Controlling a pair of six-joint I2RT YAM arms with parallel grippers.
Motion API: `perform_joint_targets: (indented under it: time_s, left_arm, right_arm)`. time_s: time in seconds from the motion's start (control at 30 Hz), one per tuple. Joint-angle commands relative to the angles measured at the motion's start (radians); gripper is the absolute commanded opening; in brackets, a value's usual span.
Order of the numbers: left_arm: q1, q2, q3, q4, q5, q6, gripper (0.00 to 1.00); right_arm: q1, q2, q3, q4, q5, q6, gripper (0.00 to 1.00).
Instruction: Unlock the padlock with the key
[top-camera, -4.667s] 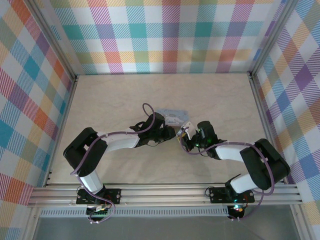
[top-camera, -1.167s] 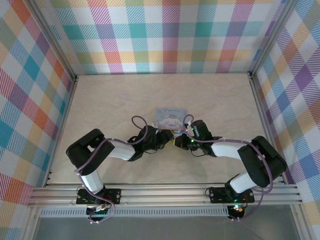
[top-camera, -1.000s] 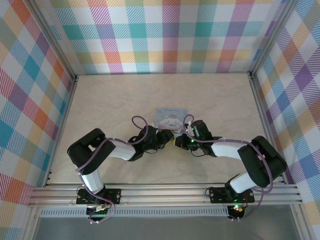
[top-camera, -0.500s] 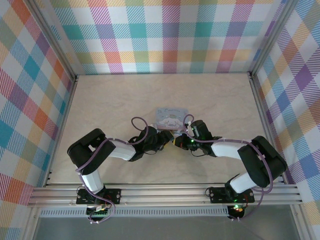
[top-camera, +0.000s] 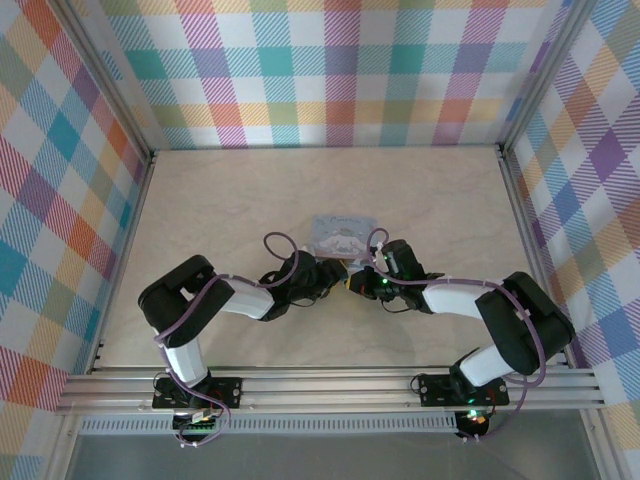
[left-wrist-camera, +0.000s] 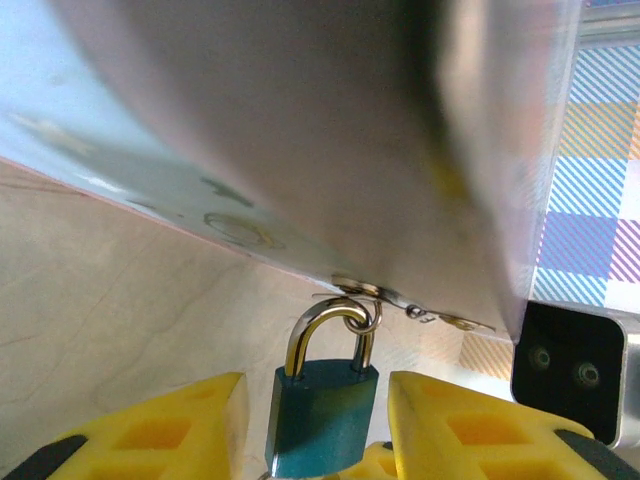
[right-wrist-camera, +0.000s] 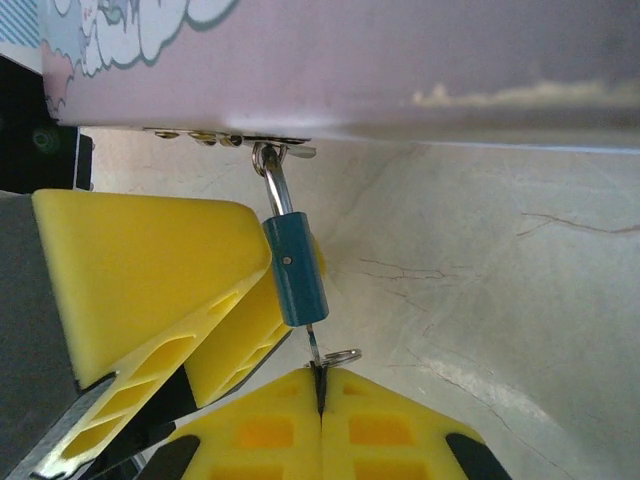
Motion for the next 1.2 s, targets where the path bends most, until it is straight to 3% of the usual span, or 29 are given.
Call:
perform_joint_targets:
  time_s: [0.0,0.3,0.67,0.93,1.17]
  left_arm:
    - [-0.012,0.027,0.030,0.043,0.039,-0.007,0.41]
    - [-0.012,0.059,0.043,0.074,0.050,-0.024,0.35]
    - [-0.012,0.045,0.039,0.044,0.034,-0.023,0.09]
    - [-0.012,0.019,0.048,-0.001,0.030,-0.022,0.06]
    - [-0.013,-0.035,0.076,-0.131,0.021,-0.037,0.05]
  right_arm:
    - [0.007,0.009,0.022,0.024,-0.055,0.023,0.00]
    - [0.008,0.012,0.024,0.034,-0.064,0.037,0.00]
    - [0.001,-0.021,0.017,-0.025,-0.014,0.007,0.01]
    - [-0.002,-0.152,0.001,-0.190,0.135,-0.112,0.26]
    - [-0.004,-0.359,-0.037,-0.208,0.270,-0.267,0.47]
